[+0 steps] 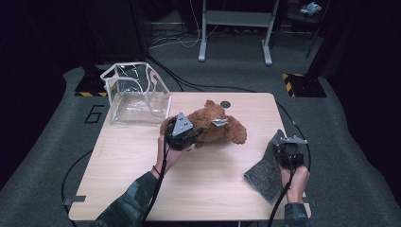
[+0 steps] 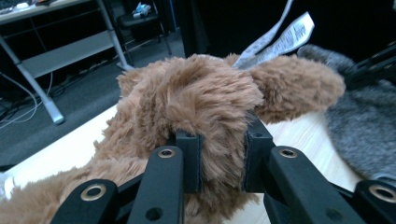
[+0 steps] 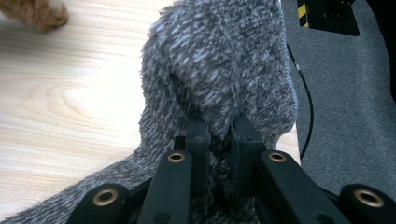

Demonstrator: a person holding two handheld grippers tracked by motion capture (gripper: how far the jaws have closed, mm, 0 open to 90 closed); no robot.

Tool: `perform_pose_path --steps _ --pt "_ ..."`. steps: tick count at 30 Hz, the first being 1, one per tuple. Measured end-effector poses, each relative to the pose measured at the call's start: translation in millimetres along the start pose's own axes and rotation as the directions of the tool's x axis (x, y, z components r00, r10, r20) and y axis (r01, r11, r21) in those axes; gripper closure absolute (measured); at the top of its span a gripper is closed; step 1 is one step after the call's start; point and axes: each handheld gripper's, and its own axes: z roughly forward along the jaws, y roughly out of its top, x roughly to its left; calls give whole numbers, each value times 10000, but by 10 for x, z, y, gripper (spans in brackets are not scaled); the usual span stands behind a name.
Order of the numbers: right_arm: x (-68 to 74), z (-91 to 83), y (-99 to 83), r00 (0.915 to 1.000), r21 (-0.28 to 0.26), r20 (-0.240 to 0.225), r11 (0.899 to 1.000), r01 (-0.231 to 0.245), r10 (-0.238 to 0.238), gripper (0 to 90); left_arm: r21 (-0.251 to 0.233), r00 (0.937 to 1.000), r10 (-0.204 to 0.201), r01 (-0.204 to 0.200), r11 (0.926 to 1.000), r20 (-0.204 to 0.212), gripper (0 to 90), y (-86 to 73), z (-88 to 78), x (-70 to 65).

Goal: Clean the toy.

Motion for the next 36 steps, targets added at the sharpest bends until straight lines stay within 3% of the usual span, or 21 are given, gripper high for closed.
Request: perform_pose_path --steps 6,11,12,14,18,23,31,36 --pt "18 -3 5 10000 -30 -43 10000 -18 18 803 -165 9989 -244 251 9995 401 740 64 -56 -27" --pt "35 22 -4 10000 27 -91 10000 -10 11 800 509 9949 -900 876 9949 459 730 -96 111 83" --pt "44 24 -4 9999 64 -118 10000 -7 8 800 628 9928 -1132 1105 9919 404 726 -140 156 112" --pt "58 26 -3 9999 77 -126 10000 -28 29 799 873 9937 -1088 1062 9905 262 719 -194 210 153" --pt "74 38 4 9999 79 -118 9999 69 -68 798 1241 9898 -1423 1403 9823 75 695 -308 307 253" --pt "89 51 -3 9998 91 -155 9999 130 -129 796 1574 9865 -1611 1637 9739 -293 602 -406 372 326" --pt "75 52 -26 9999 147 -147 9999 5 -3 794 1443 9846 -1258 1430 9792 -1218 357 -498 313 296" --pt "75 59 -36 9998 158 -205 9999 -27 30 794 1464 9759 -1233 1506 9777 -1803 298 -614 286 265"
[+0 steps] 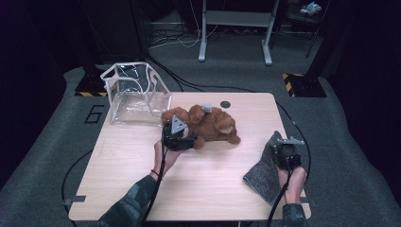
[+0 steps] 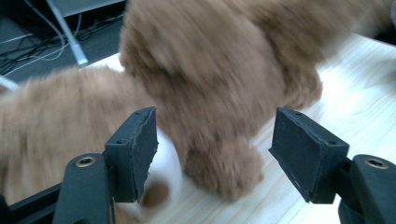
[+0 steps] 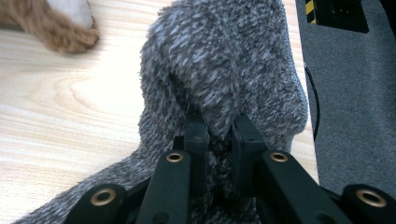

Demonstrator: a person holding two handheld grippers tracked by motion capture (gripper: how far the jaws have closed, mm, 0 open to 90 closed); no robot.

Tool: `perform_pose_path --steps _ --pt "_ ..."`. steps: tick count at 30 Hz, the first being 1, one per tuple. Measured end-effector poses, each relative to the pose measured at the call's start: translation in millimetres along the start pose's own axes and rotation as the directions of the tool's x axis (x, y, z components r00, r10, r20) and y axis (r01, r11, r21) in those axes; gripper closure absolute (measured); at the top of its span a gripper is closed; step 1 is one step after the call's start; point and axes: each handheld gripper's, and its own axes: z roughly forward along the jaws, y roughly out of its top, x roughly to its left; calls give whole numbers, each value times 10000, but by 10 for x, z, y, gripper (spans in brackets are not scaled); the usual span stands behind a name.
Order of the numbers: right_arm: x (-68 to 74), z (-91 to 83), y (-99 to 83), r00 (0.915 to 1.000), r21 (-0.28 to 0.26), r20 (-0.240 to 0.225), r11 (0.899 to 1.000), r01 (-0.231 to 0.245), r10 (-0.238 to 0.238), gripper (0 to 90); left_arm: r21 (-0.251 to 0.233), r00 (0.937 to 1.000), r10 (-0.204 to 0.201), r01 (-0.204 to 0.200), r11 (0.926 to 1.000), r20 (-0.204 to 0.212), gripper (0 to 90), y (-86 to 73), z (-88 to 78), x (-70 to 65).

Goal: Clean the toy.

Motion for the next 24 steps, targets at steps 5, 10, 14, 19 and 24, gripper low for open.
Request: perform_pose_path --steps 5,10,14,19,24 --pt "4 8 -6 10000 5 -1 10000 79 -79 794 131 9976 -376 384 9992 -578 291 -95 48 73" --pt "0 18 -19 10000 33 -15 10000 45 -45 794 17 9903 -741 749 9972 -1177 288 -119 94 186" --pt "1 25 -28 10000 89 1 10000 -15 15 794 -45 9805 -1108 1115 9938 -1626 282 -80 136 305" --pt "-3 20 -26 10000 116 5 9999 -38 37 793 117 9728 -1347 1394 9902 -1885 279 9 248 419" --pt "-26 4 -16 10000 80 49 9999 82 -82 794 398 9673 -1422 1538 9873 -2100 277 70 396 481"
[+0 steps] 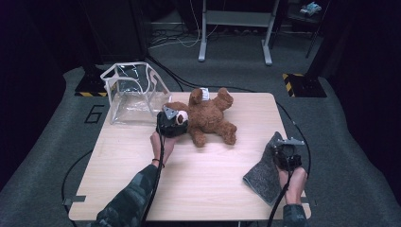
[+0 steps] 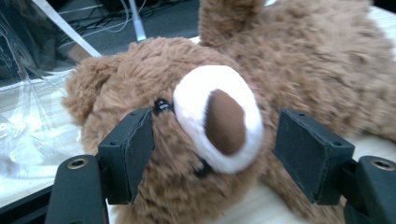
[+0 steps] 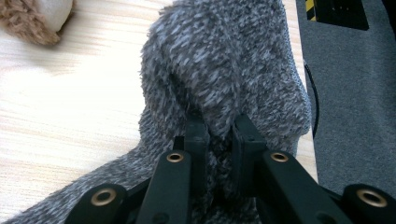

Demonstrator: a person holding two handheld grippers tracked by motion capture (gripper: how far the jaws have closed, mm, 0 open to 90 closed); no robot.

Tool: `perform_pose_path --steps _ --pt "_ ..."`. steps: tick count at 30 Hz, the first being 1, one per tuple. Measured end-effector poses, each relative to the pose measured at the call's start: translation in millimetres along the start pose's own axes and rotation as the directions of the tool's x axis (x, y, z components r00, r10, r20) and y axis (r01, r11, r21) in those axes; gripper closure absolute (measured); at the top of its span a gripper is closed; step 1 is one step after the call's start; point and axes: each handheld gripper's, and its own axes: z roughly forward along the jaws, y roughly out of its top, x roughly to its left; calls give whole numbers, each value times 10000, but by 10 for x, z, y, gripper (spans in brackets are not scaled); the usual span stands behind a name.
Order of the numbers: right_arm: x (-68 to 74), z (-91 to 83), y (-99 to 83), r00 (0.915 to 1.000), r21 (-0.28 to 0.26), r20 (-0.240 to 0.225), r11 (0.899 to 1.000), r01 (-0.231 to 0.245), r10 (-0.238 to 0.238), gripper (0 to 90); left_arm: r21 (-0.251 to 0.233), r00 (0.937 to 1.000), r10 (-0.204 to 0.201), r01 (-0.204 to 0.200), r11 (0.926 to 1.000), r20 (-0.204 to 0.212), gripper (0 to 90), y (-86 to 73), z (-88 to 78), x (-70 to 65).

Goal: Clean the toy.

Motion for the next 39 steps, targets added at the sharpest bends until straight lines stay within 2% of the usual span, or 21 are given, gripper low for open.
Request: perform_pose_path --steps 4,7,8,9,11,15,17,21,22,24,26,30,32,39 --pt "-2 -9 1 10000 14 -5 10000 -17 17 794 214 9988 204 -195 9996 -439 276 47 106 -24" --pt "-8 -9 0 10000 24 -15 10000 -38 38 794 339 9963 328 -302 9990 -790 343 49 149 -15" --pt "-4 -5 -1 10000 24 -23 10000 -58 58 793 353 9969 363 -339 9988 -691 386 40 160 -20" --pt "-1 0 -2 10000 16 -23 10000 -55 55 794 410 9969 381 -354 9985 -682 479 33 169 -27" --pt "10 2 -4 10000 41 -30 9999 -93 93 794 393 9961 592 -567 9976 -656 535 8 183 -35" --pt "16 -9 3 10000 13 -83 10000 -42 42 794 414 9977 552 -536 9977 -385 628 -29 168 0" --pt "15 -17 6 10000 -7 -62 10000 -16 16 794 389 9983 553 -544 9978 -210 646 -37 145 12" --pt "20 -42 14 10000 -98 -83 9999 -22 21 795 302 9992 104 -116 9995 381 662 -54 90 60" --pt "25 -48 17 10000 -141 -68 9999 -30 29 795 323 9985 173 -190 9993 525 664 -57 64 75" --pt "26 -67 25 9999 -224 -109 9997 56 -59 795 337 9966 -23 -4 9994 821 668 -66 26 91" --pt "46 -85 37 9999 -230 -84 9997 -67 65 795 316 9938 -63 28 9995 1113 671 -84 -28 95" --pt "71 -105 65 9999 -346 -151 9994 50 -55 795 293 9848 -255 207 9994 1718 674 -144 -141 94" --pt "91 -109 77 9998 -378 -147 9992 125 -131 795 332 9806 -177 115 9994 1951 676 -169 -199 91" --pt "150 -147 130 9995 -526 -192 9984 222 -233 796 323 9581 12 -109 9994 2865 678 -272 -409 45"
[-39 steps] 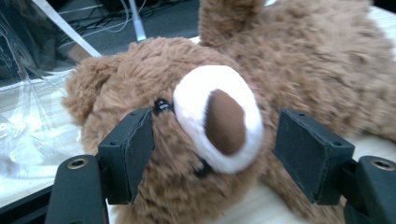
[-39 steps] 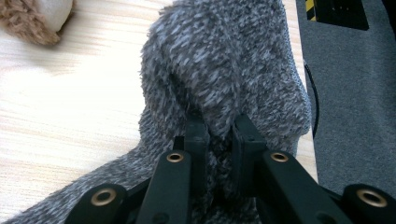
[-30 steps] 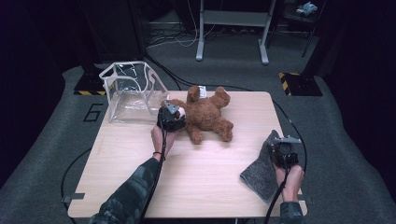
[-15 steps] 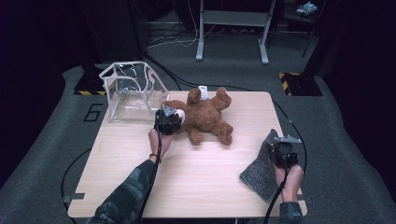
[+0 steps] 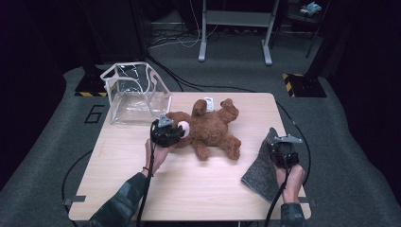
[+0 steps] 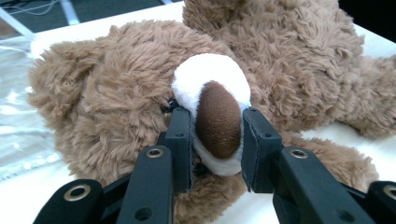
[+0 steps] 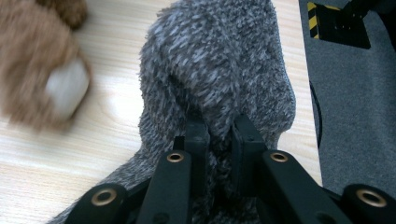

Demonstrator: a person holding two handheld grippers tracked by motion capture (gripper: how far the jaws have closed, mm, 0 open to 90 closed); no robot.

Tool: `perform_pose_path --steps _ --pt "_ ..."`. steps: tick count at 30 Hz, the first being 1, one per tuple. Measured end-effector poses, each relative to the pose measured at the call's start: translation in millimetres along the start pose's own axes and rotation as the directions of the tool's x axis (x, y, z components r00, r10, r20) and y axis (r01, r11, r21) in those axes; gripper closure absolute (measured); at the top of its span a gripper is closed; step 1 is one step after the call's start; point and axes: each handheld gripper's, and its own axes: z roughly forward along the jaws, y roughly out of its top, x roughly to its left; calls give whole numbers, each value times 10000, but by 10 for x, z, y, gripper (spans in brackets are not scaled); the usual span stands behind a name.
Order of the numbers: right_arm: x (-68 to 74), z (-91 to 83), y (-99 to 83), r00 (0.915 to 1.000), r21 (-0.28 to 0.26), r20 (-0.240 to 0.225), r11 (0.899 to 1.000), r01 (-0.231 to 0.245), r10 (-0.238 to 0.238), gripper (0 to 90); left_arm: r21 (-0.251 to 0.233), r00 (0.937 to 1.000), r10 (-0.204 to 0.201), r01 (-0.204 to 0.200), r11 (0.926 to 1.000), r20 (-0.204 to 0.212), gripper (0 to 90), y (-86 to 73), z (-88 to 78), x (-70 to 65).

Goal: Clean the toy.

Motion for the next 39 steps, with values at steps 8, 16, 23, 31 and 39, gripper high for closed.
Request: perform_pose_path --steps 8,16,23,31,39 --pt "63 -197 158 9993 -541 -183 9981 307 -318 806 113 9989 -174 169 9998 446 674 -77 -155 -126" --pt "269 -606 450 9901 -1639 -979 9829 839 -1008 809 185 9957 -395 381 9991 839 669 -84 -243 -216" --pt "560 -821 761 9686 -2418 -1905 9639 1113 -1596 809 168 9970 -250 238 9996 736 652 -107 -244 -225" --pt "1124 -253 953 9387 -1470 -2760 9742 1713 -2067 809 -190 9990 180 -173 9997 416 548 -172 -257 -236" --pt "1329 258 876 9482 -111 -2328 9755 2195 -2160 811 -538 9985 443 -460 9975 -318 371 -305 -470 -137"
